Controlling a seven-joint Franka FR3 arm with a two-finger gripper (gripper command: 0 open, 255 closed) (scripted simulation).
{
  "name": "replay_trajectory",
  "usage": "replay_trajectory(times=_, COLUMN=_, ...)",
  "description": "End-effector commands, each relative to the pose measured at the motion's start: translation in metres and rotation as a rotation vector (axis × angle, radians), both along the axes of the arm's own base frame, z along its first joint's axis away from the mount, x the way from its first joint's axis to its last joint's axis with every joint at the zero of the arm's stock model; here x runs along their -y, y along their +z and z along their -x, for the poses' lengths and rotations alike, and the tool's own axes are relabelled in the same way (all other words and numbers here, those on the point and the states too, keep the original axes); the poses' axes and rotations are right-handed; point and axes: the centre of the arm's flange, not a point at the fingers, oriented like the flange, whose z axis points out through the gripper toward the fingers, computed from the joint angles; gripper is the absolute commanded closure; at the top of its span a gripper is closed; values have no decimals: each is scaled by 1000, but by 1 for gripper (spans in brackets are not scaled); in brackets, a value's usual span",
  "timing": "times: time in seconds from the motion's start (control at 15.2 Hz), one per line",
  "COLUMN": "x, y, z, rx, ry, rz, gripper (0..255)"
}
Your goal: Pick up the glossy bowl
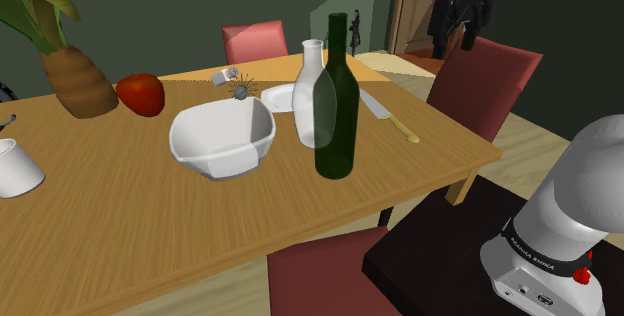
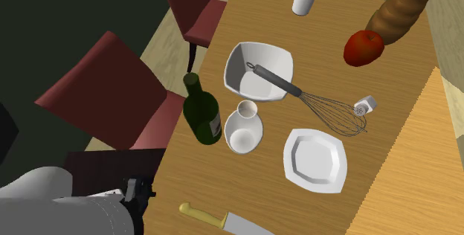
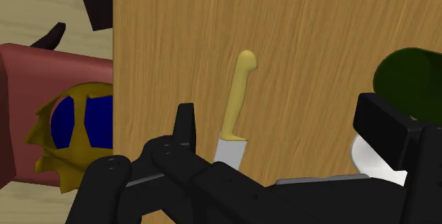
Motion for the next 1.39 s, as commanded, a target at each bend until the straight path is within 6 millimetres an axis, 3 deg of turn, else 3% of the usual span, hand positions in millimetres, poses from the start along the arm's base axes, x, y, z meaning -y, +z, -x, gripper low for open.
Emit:
replay_trajectory(times=0.0, x=0, y=0, z=0, rx=0, ry=0, rz=0, gripper=0)
replay_trajectory(times=1.32, x=-215, y=-51, z=-127, rx=26, ry=-182, rz=-35, gripper=0)
